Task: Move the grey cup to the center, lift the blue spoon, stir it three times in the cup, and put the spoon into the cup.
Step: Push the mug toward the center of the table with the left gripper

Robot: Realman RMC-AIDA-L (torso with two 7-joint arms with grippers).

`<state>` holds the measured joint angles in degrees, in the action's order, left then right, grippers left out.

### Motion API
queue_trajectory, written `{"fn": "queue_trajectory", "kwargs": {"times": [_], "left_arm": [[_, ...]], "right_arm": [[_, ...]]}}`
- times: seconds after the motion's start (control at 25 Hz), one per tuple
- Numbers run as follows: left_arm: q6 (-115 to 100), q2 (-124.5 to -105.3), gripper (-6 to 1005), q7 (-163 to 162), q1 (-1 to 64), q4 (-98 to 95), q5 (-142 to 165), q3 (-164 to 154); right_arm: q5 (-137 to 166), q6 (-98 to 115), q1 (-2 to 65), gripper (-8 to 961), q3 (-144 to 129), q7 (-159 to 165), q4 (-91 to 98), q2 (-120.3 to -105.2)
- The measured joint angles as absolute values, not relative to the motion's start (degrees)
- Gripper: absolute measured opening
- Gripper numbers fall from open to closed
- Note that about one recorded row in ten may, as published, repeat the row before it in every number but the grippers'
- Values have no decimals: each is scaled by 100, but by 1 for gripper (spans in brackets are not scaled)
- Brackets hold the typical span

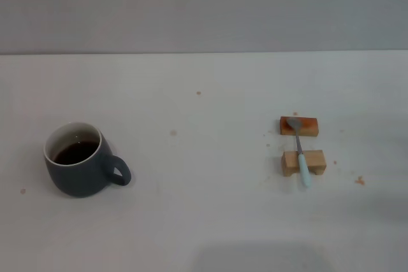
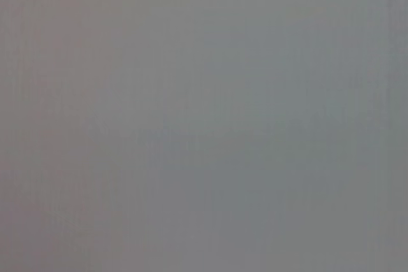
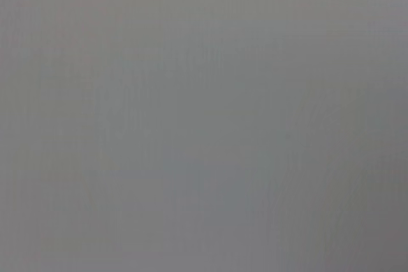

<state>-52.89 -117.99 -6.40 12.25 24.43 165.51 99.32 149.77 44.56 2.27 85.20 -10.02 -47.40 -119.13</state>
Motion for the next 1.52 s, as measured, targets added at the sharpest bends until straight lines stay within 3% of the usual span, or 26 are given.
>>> {"fn": "queue_trajectory", "kwargs": {"times": [0.32,0.52,0.64,0.84,1.32,1.44,1.52], "left_arm": [[-5282,-11840,100,-655,1116,2427,16523,9786],[-5353,-11837,307,-668,1092,2386,16520,9653],[-5375,-11829,520,-668,1075,2376,16524,9637],[-5397,-11814,753,-670,915,2495,16537,9632],[-5414,-11807,766,-776,813,2517,16529,9622],[-5398,-11812,764,-822,829,2477,16533,9554],[-5401,-11825,763,-826,824,2457,16532,9428]], "right_arm": [[14991,4516,90,149,8435,-1035,-4819,-11903],[14999,4767,27,168,8416,-1055,-4761,-11920],[15010,4748,-5,195,8410,-1206,-4775,-11923],[15012,4201,-260,240,8413,-1503,-5222,-11916],[14251,5537,-474,470,7475,-1388,-4766,-11930],[14250,5593,-550,704,7293,-1389,-4810,-11928],[14248,5658,-599,759,7229,-1393,-4834,-11926]]}}
